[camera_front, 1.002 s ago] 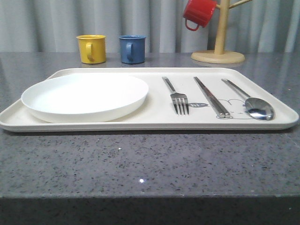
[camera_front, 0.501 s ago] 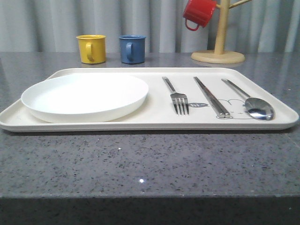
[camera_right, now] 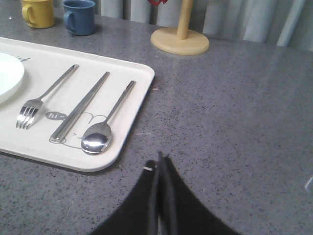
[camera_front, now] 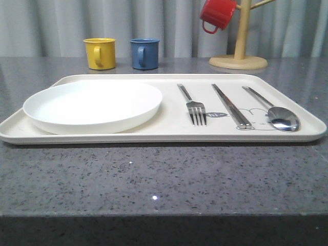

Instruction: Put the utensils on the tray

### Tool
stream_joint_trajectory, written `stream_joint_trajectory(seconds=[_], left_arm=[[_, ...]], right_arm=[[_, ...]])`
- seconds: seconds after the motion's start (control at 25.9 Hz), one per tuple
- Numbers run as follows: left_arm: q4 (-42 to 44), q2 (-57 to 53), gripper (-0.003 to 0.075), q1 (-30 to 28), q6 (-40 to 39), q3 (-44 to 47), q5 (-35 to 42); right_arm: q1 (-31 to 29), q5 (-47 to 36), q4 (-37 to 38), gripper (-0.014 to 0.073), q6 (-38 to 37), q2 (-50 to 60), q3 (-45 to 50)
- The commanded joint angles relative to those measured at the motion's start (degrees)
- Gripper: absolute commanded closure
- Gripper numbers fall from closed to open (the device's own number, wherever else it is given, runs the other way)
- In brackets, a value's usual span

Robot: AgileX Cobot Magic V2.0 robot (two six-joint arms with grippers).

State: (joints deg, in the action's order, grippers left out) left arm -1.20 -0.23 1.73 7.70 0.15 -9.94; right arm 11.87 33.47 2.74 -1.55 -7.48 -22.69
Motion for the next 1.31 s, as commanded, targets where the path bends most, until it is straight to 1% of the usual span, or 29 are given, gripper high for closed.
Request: stream_joint_trajectory(seconds=[0.0,0.27,0.39,0.58,0.85,1.12,1.19,1.27], left_arm=[[-0.7,-1.4,0.0738,0.0,-0.6,0.1,5.1],[-0.7,-1.4,0.0738,0.0,-0.6,0.1,5.1],[-0.7,-1.4,0.0738,0.0,-0.6,0.1,5.1],[-0.7,-1.4,0.0738,0.0,-0.6,0.1,5.1],[-0.7,-1.4,0.0738,0.0,-0.6,0.1,5.1],[-0.7,-1.3,0.0738,0.0,-0.6,0.1,5.1],[-0.7,-1.3,0.0738,0.0,-0.6,0.1,5.1],[-0.7,-1.3,0.0738,0.0,-0.6,0.1,5.1]], right_arm=[[-0.3,-4.2,0.5,0.0662,0.7,-0.6,-1.4],[-0.3,-4.5,0.8,0.0662,0.7,-0.4,-1.1],[-0.8,-7.3,1.4,0.0662,0.7,0.4,0.5],[-4.1,-15.0,1.4,0.0662,0.7,3.1,6.6],[-9.1,-20.3,0.3,0.0662,0.7,8.9,16.3],[-12.1,-27.9,-1.6,0.0662,0.7,9.0,23.8],[-12.2,-26.5,-1.7,0.0662,0.7,9.1,23.4],[-12.2,-26.9,-1.7,0.0662,0.7,9.1,23.5]])
